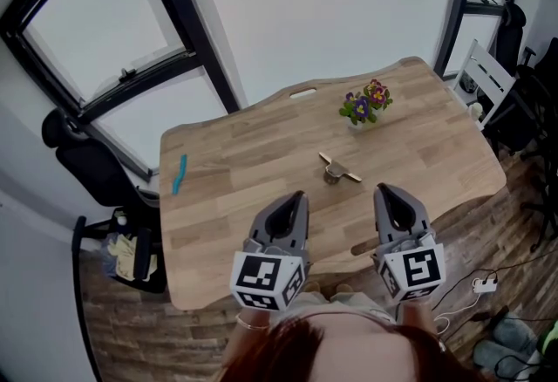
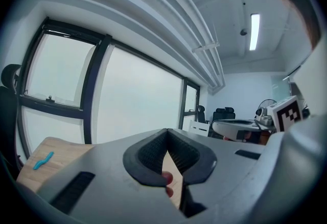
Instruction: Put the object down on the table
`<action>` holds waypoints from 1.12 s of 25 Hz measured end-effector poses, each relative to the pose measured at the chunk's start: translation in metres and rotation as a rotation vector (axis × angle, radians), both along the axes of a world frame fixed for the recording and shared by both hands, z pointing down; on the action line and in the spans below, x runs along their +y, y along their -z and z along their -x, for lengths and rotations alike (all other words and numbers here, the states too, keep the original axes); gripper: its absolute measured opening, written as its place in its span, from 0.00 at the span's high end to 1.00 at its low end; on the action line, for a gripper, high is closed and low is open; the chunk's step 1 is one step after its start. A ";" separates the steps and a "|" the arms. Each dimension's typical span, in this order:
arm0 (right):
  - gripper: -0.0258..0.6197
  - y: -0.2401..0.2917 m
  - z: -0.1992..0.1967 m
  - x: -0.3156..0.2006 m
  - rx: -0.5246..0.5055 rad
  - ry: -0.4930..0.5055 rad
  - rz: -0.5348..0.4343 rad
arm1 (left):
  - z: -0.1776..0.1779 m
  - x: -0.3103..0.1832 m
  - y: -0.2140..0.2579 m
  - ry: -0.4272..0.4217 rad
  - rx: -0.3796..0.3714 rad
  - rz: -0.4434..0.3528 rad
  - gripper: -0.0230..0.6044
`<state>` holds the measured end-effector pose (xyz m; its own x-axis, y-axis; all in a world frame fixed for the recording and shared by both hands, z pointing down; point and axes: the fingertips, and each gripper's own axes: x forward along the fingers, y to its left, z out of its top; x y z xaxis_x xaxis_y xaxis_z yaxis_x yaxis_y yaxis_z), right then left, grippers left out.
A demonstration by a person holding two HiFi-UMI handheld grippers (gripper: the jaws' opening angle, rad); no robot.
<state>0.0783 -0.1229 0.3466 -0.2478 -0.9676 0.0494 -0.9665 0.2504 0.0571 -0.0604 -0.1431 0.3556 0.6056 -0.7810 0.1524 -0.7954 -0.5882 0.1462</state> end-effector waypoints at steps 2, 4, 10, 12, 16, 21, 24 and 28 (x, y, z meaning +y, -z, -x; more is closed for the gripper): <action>0.96 -0.002 -0.001 0.001 0.001 -0.001 0.005 | 0.000 0.001 -0.002 0.002 0.003 0.002 0.96; 0.96 -0.003 -0.002 0.002 0.001 -0.002 0.011 | 0.000 0.002 -0.003 0.007 0.005 0.004 0.96; 0.96 -0.003 -0.005 0.001 -0.001 0.001 0.021 | -0.001 0.003 -0.003 0.016 0.005 0.009 0.96; 0.96 -0.005 -0.005 0.002 -0.001 0.002 0.022 | -0.001 0.005 -0.004 0.019 0.005 0.011 0.96; 0.96 -0.005 -0.004 0.003 0.002 0.007 0.027 | 0.000 0.007 -0.006 0.024 0.006 0.014 0.96; 0.96 -0.006 -0.005 0.003 0.001 0.019 0.022 | -0.002 0.010 -0.005 0.027 0.007 0.015 0.96; 0.96 -0.006 -0.006 0.002 0.007 0.018 0.026 | -0.002 0.011 -0.006 0.029 0.007 0.017 0.96; 0.96 -0.009 -0.009 0.001 0.017 0.012 0.030 | -0.003 0.007 -0.009 0.035 0.001 0.017 0.96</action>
